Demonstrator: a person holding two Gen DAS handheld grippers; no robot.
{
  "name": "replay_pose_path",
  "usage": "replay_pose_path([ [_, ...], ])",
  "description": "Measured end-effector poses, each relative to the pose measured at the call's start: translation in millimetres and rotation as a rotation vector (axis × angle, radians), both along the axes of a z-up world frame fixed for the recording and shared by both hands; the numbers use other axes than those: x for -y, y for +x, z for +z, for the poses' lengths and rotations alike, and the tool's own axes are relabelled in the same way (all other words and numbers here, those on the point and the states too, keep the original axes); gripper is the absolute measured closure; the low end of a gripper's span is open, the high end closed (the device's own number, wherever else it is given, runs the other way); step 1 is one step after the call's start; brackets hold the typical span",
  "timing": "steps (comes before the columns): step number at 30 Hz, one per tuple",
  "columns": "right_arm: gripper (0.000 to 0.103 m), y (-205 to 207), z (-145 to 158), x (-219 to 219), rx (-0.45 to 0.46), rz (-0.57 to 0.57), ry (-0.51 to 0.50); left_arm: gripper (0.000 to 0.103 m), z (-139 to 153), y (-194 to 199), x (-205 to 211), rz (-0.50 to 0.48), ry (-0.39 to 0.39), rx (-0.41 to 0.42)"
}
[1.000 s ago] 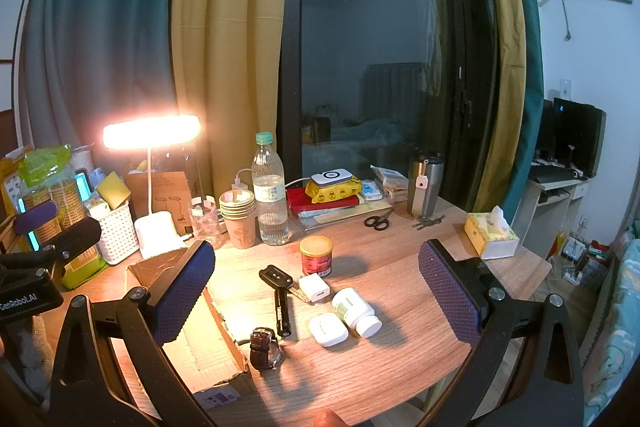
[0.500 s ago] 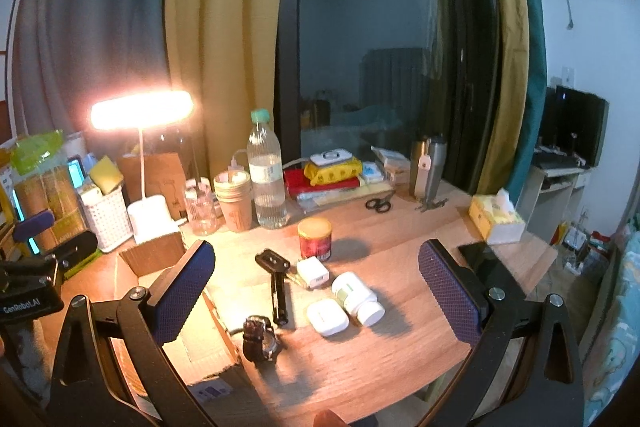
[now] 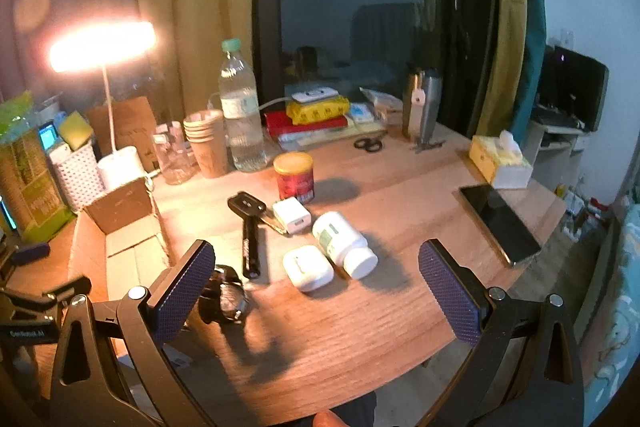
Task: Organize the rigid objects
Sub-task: 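Grasp the cardboard box wall with the left tool while the right tool approaches the white pill bottle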
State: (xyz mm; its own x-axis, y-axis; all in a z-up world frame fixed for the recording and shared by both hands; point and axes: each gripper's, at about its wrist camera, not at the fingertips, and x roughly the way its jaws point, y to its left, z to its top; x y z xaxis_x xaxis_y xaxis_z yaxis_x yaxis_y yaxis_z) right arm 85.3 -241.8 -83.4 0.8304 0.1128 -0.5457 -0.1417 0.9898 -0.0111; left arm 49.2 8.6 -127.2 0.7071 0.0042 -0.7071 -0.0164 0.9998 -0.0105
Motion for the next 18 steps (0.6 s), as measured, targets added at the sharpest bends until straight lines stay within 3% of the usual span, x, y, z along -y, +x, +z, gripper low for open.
replay_pose_path([
  [5,0.0,5,-10,9,-0.022,-0.02,0.007,0.003,-24,11,7,-0.042,-0.033,-0.135],
  [10,0.0,10,-15,18,-0.038,-0.045,0.023,0.048,-43,22,2,-0.011,-0.078,-0.251],
  [11,0.0,11,-16,20,-0.041,-0.049,0.025,0.049,-46,24,-2,-0.003,-0.097,-0.273],
  [16,0.0,18,-21,26,-0.051,-0.063,0.029,0.082,-55,27,-14,0.036,-0.129,-0.308],
  [18,0.0,23,-23,27,-0.058,-0.067,0.029,0.088,-55,29,-20,0.046,-0.129,-0.305],
])
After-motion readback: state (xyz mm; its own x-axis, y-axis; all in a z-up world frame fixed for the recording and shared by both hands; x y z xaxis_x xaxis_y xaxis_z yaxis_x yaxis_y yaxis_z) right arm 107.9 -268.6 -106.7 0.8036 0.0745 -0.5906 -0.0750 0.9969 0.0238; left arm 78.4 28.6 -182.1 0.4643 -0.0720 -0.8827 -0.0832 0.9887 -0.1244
